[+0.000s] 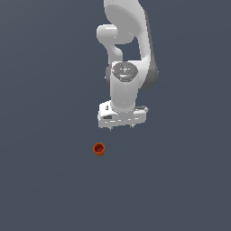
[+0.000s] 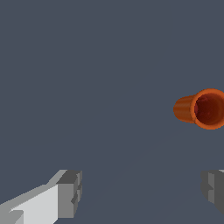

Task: Pick up the object and move it to a goal position.

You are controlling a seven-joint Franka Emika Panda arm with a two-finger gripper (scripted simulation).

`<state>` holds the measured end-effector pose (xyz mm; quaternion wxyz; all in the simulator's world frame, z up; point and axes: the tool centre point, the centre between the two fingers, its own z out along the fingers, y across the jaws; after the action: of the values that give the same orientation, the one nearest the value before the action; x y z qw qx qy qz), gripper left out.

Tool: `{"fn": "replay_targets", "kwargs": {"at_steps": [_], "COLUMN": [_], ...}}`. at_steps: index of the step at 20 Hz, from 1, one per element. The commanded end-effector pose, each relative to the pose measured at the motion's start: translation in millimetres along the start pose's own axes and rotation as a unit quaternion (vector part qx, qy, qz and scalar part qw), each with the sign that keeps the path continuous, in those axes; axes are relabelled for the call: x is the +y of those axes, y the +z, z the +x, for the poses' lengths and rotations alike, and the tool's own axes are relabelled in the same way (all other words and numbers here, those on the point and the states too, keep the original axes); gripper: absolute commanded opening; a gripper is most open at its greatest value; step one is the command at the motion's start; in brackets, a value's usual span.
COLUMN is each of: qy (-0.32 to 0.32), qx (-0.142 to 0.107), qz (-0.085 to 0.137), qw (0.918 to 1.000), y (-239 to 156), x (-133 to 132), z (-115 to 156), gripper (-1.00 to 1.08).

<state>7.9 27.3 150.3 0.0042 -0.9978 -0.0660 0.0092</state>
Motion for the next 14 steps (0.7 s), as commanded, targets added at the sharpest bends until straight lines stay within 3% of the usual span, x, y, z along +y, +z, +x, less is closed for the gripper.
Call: {"fn": "replay_targets", "kwargs": {"at_steps": [1, 14], "qy": [-0.013, -0.11], "qx": [0.001, 0.006], "qz": [-0.001, -0.004], "qw": [0.9999, 0.9939], "y": [5, 43], "x": [10, 85], "z": [6, 41], "gripper": [1.0, 1.0]}}
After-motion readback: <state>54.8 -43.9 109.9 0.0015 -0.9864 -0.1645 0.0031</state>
